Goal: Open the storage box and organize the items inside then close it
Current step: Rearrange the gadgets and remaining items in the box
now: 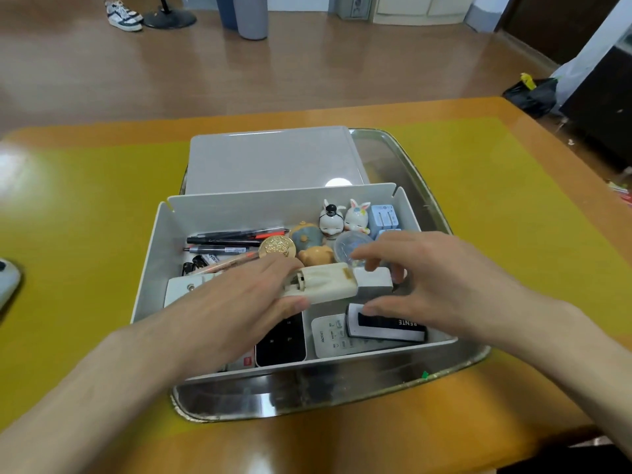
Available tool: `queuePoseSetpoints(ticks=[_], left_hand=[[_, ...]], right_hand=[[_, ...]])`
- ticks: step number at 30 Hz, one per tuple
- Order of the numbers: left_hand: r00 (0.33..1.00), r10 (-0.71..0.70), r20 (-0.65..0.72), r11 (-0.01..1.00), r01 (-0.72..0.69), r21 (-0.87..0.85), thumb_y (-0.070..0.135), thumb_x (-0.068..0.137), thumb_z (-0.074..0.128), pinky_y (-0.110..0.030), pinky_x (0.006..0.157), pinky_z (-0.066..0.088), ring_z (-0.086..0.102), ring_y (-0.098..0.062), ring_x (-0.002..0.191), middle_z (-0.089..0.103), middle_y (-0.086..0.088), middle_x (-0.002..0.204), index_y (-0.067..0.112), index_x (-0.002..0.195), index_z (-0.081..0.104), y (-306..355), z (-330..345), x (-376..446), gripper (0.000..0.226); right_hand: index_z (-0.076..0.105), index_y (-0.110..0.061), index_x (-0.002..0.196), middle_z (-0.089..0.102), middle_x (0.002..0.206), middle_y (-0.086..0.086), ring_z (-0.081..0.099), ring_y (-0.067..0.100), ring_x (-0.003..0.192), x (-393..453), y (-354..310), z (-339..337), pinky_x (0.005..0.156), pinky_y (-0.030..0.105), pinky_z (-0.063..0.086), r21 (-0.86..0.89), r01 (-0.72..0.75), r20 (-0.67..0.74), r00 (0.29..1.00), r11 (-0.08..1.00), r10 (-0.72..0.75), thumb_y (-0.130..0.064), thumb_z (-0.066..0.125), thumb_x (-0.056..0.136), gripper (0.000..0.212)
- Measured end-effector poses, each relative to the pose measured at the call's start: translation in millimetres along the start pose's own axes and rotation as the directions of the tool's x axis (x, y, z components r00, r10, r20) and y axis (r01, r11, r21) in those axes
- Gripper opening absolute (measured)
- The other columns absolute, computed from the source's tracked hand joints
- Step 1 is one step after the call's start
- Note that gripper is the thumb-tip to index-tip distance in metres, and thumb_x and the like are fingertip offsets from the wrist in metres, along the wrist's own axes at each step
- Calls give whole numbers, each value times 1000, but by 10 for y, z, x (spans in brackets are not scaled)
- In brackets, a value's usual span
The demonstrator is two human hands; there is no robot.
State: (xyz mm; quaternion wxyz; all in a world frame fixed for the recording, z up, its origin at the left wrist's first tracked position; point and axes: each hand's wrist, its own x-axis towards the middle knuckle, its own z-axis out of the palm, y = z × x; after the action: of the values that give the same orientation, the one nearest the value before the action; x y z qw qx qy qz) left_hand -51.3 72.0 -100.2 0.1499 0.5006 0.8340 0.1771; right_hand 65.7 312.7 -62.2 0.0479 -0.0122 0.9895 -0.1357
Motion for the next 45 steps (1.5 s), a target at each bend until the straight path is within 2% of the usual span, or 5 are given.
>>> queuePoseSetpoints(ticks=[12, 24, 33, 39, 45], left_hand=[[995, -89, -45, 976, 78, -205, 61, 97, 19, -16, 60, 40, 57, -4, 71, 60, 21, 77, 36, 82, 51, 47, -77, 0, 43], [976, -162, 144, 627, 215, -749, 46, 98, 47, -18, 38, 39, 60, -15, 45, 71, -9, 69, 25, 84, 65, 62, -95, 135, 32], [994, -92, 67, 824, 114, -555, 50, 96, 44, -18, 50, 44, 65, -16, 57, 66, -4, 73, 11, 96, 70, 170, 56, 301, 46], [994, 18, 104, 955, 14, -296, 41, 102, 48, -23, 70, 47, 59, -7, 80, 68, 8, 86, 20, 106, 72, 460, 281, 465, 32], [988, 110, 110, 979, -89, -182, 44, 93, 65, -20, 91, 44, 55, 1, 105, 60, 12, 120, 29, 131, 62, 451, 260, 357, 42]], right_hand=[[63, -36, 98, 65, 90, -21, 59, 6, 79, -54, -35, 20, 66, 33, 51, -191, 11, 55, 998, 981, 0, -78, 54, 75, 49], [64, -37, 114, 69, 92, -13, 64, 15, 84, -42, 9, -18, 67, 34, 54, -276, 102, 191, 980, 956, -49, -58, 61, 77, 43], [69, -36, 94, 70, 91, -17, 65, 11, 82, -281, 350, -333, 68, 38, 55, 352, -28, -141, 987, 936, 83, -51, 75, 66, 33], [67, -36, 98, 68, 89, -20, 64, -1, 89, -176, 381, -205, 68, 16, 45, 349, -23, -144, 987, 937, 78, -47, 76, 68, 33], [63, -40, 97, 67, 85, -23, 64, -1, 82, -170, 315, -153, 67, 34, 55, 222, -56, -57, 996, 973, 71, -62, 62, 63, 41]])
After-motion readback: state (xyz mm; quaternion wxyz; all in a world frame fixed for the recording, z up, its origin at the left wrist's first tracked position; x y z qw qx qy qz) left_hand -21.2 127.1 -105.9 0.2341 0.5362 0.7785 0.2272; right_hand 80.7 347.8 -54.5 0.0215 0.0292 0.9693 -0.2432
